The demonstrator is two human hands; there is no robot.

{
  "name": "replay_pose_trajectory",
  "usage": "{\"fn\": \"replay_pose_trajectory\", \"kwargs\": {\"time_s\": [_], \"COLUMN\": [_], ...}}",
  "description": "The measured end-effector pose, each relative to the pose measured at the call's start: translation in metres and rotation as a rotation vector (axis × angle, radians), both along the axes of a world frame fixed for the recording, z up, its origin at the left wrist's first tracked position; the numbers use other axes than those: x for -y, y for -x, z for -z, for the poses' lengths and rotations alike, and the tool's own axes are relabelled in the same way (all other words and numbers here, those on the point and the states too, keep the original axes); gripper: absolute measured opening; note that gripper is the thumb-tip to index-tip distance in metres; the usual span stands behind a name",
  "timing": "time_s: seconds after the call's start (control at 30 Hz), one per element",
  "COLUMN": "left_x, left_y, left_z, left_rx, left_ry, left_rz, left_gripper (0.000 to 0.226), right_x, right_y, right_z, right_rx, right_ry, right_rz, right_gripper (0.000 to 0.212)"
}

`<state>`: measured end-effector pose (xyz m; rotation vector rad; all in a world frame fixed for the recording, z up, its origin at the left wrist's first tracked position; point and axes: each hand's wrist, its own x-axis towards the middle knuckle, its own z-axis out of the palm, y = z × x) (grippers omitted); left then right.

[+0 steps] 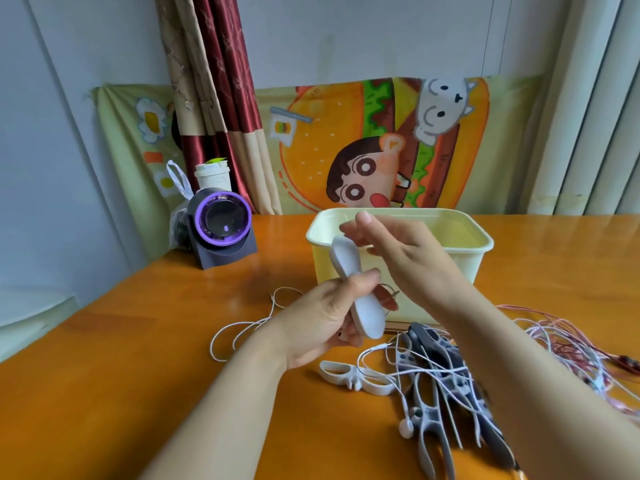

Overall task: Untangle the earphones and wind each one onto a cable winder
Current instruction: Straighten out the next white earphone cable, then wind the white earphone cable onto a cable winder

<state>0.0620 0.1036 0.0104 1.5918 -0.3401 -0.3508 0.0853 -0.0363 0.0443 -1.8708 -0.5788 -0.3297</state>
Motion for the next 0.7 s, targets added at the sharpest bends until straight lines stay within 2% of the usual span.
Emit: {"fn": "replay_pose_trajectory", "kwargs": {"time_s": [0.1,0.17,0.27,0.4,0.47,0.57,0.63,0.7], "left_x": [-0.002,-0.007,-0.017,-0.022,-0.024,-0.026,-0.025,-0.024], "left_y": [-0.007,-0.008,-0.007,-0.008,-0.010,-0.010,-0.010,-0.010], "left_z": [0.006,0.010,0.011,0.013,0.015,0.018,0.018,0.017], "left_rx": [-0.084,-0.109,-0.117,-0.057,-0.024,-0.010,0.028,0.090], "left_ry": [0.266,0.363,0.365,0.329,0.270,0.208,0.190,0.175], "left_rz": [0.041,0.068,0.061,-0.026,-0.087,-0.224,-0.314,-0.389], "left_gripper": [0.022,0.023,0.031,0.034,0.034,0.035,0.033,0.029], "right_x": [0.000,-0.001,-0.001,-0.004,-0.003,0.003,0.009,0.014], "right_y": [-0.002,-0.003,-0.003,0.005,0.006,0.004,0.004,0.005], "right_z": [0.004,0.007,0.007,0.009,0.007,0.004,0.001,-0.002], "right_rx": [-0.237,-0.333,-0.352,-0.445,-0.439,-0.365,-0.258,-0.182], "right_ry": [-0.037,0.018,0.152,0.264,0.338,0.477,0.608,0.645], "right_rz": [-0.183,-0.234,-0.226,-0.344,-0.344,-0.226,-0.110,-0.050], "right_gripper": [0.059,0.059,0.063,0.052,0.053,0.058,0.045,0.028]}}
